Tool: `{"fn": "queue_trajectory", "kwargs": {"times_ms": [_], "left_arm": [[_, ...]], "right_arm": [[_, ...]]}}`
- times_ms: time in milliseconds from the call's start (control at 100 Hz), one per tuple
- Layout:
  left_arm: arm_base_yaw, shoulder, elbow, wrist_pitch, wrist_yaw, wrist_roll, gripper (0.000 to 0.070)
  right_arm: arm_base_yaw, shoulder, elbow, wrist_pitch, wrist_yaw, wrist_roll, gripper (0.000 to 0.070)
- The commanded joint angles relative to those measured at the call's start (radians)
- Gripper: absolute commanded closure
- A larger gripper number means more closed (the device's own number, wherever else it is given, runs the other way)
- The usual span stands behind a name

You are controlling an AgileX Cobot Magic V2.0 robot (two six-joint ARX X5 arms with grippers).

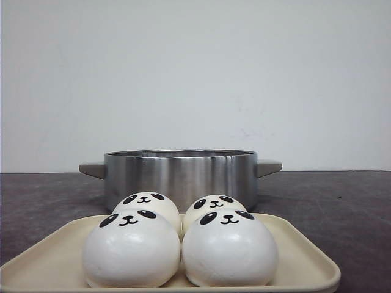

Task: Steam buns

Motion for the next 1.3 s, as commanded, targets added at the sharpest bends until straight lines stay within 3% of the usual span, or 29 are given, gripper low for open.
{"fn": "queue_trajectory", "kwargs": {"times_ms": [0, 110, 240, 330, 450, 570, 660, 770, 870, 910, 940, 990, 1010, 1050, 1120, 1160, 1210, 1290], "left_arm": [[0.003, 0.000, -0.017, -0.006, 0.003, -0.030, 0.0697], [0.003, 0.000, -0.013, -0.005, 0.005, -0.169, 0.0697], [0.003, 0.000, 0.002, -0.006, 0.008, -0.413, 0.0697], [0.003, 0.000, 0.023, 0.007, 0.061, -0.528, 0.0697], [0.003, 0.010, 0.093, 0.021, 0.219, -0.511, 0.0695], [0.001, 0.080, 0.228, -0.028, 0.336, -0.462, 0.0694], [0.000, 0.170, 0.355, -0.088, 0.359, -0.400, 0.0695], [-0.013, 0.294, 0.504, -0.116, 0.359, -0.358, 0.0695], [-0.030, 0.375, 0.595, -0.110, 0.372, -0.359, 0.0693], [-0.038, 0.400, 0.624, -0.109, 0.385, -0.359, 0.0630], [-0.043, 0.416, 0.641, -0.109, 0.392, -0.359, 0.0524], [-0.052, 0.433, 0.658, -0.111, 0.397, -0.360, 0.0269], [-0.057, 0.438, 0.661, -0.111, 0.396, -0.360, 0.0150], [-0.066, 0.441, 0.661, -0.111, 0.396, -0.360, 0.0029], [-0.081, 0.441, 0.661, -0.119, 0.397, -0.359, 0.0027], [-0.088, 0.441, 0.661, -0.120, 0.397, -0.360, 0.0028], [-0.095, 0.439, 0.661, -0.120, 0.399, -0.360, 0.0028], [-0.105, 0.439, 0.661, -0.123, 0.418, -0.359, 0.0030]], "right_arm": [[0.001, -0.001, -0.002, 0.029, -0.018, 0.097, 0.0692], [0.001, -0.001, -0.002, 0.076, -0.079, 0.210, 0.0692], [0.001, -0.001, -0.002, 0.175, -0.162, 0.343, 0.0692], [0.001, -0.001, -0.002, 0.261, -0.179, 0.486, 0.0693], [0.001, -0.001, 0.032, 0.271, -0.212, 0.595, 0.0694], [0.001, 0.008, 0.172, 0.085, -0.237, 0.589, 0.0695], [0.001, 0.048, 0.300, -0.059, -0.235, 0.539, 0.0695], [0.001, 0.121, 0.437, -0.138, -0.248, 0.443, 0.0695], [0.001, 0.180, 0.518, -0.137, -0.335, 0.408, 0.0695], [0.001, 0.195, 0.533, -0.114, -0.386, 0.410, 0.0693], [0.001, 0.203, 0.537, -0.091, -0.423, 0.416, 0.0692], [0.001, 0.211, 0.537, -0.051, -0.486, 0.433, 0.0673], [0.001, 0.211, 0.537, -0.039, -0.507, 0.438, 0.0641], [0.001, 0.211, 0.537, -0.023, -0.549, 0.442, 0.0498], [0.001, 0.211, 0.537, -0.024, -0.580, 0.458, 0.0276], [0.001, 0.211, 0.539, -0.038, -0.578, 0.468, 0.0192], [0.001, 0.211, 0.545, -0.064, -0.574, 0.460, 0.0157], [0.001, 0.227, 0.575, -0.120, -0.566, 0.406, 0.0157]]}}
